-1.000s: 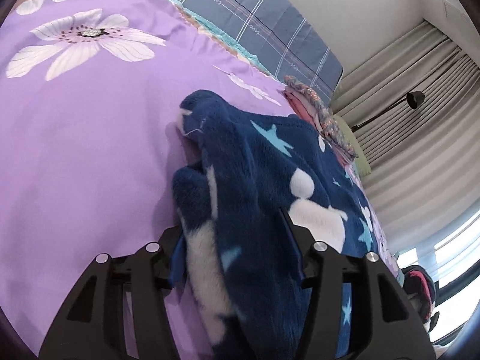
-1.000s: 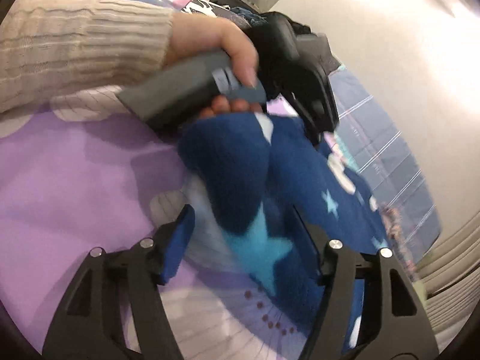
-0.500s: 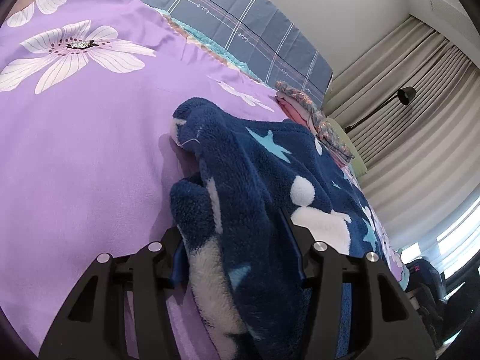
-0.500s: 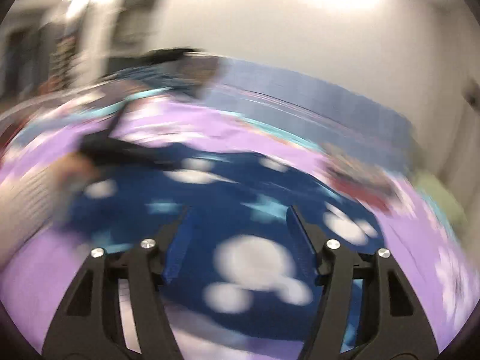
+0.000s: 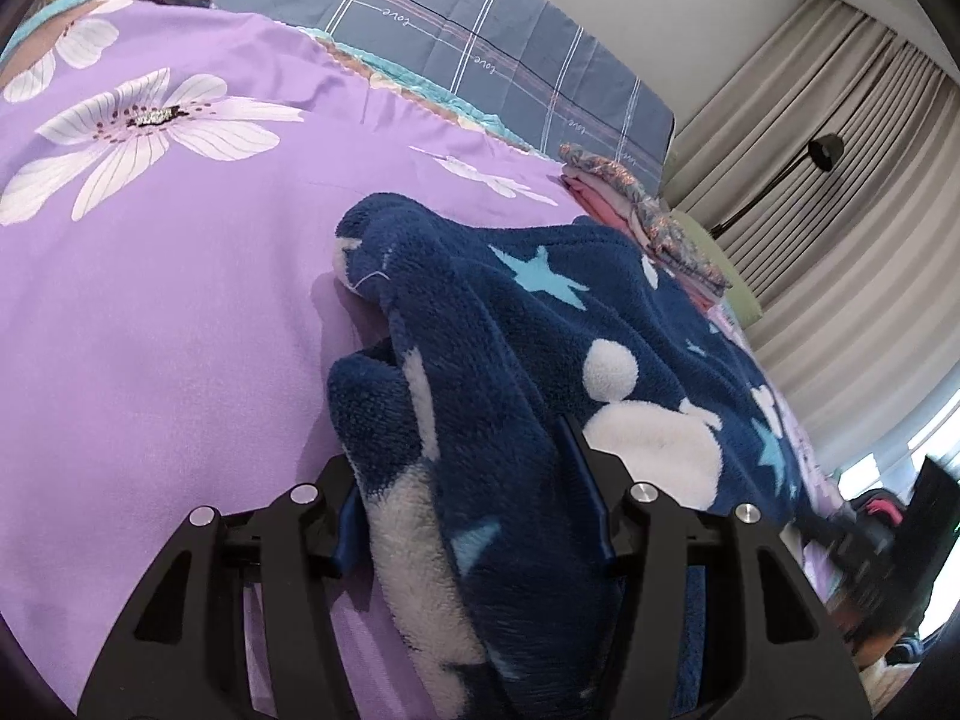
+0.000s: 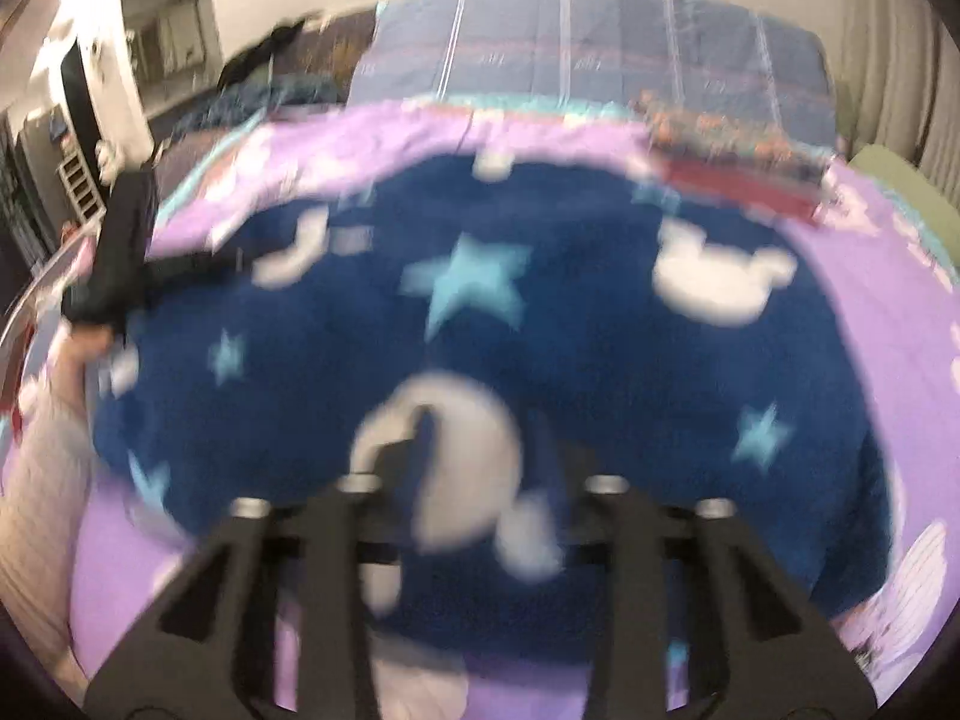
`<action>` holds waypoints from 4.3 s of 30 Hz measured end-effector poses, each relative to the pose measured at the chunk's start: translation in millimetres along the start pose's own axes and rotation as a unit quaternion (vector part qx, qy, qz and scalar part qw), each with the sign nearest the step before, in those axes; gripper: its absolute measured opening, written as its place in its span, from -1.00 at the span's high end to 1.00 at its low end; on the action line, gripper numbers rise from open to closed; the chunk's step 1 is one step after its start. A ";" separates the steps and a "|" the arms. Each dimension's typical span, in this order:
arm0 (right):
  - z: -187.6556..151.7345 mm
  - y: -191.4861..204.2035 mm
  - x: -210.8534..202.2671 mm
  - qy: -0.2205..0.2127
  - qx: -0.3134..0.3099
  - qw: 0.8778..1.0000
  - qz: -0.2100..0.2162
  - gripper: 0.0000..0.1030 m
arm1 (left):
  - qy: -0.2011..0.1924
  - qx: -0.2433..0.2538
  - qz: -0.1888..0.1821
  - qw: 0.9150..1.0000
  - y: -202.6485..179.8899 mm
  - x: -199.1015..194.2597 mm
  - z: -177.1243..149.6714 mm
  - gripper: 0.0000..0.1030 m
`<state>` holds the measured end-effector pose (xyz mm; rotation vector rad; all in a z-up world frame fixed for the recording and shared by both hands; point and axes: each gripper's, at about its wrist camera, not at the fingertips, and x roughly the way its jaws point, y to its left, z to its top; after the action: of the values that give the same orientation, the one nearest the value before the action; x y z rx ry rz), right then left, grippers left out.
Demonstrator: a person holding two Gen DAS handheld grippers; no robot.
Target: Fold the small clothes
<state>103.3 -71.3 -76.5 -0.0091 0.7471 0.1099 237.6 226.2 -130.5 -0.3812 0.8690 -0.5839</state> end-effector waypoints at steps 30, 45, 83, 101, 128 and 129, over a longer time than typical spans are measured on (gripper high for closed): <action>84.5 -4.8 65.1 0.007 -0.035 0.999 0.030 0.25 | -0.001 -0.003 -0.005 1.000 4.0 0.0 -0.1 -0.09; -103.3 213.0 -13.8 -0.059 -0.463 0.884 0.027 -0.41 | 0.015 -0.009 -0.017 1.000 8.0 1.4 5.3 -0.09; -31.1 -180.3 -88.4 -0.092 0.218 0.940 0.247 0.68 | 0.082 0.227 0.020 0.970 -341.8 127.3 51.8 0.46; -98.4 -247.1 -35.7 -0.014 0.328 0.906 0.268 0.52 | 0.128 0.289 0.054 0.947 -394.1 195.0 7.5 -0.14; -92.3 -243.7 -26.4 -0.002 0.272 0.947 0.169 0.29 | 0.009 0.463 0.171 0.870 -366.1 129.4 -59.5 -0.38; -92.0 -240.4 -26.3 -0.007 0.261 0.952 0.160 0.27 | -0.002 0.461 0.174 0.870 -364.1 120.0 -63.0 -0.41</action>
<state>46.5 -317.2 -133.6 0.6195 0.7400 0.2190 131.0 -137.5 -44.9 0.6387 0.5442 -0.5914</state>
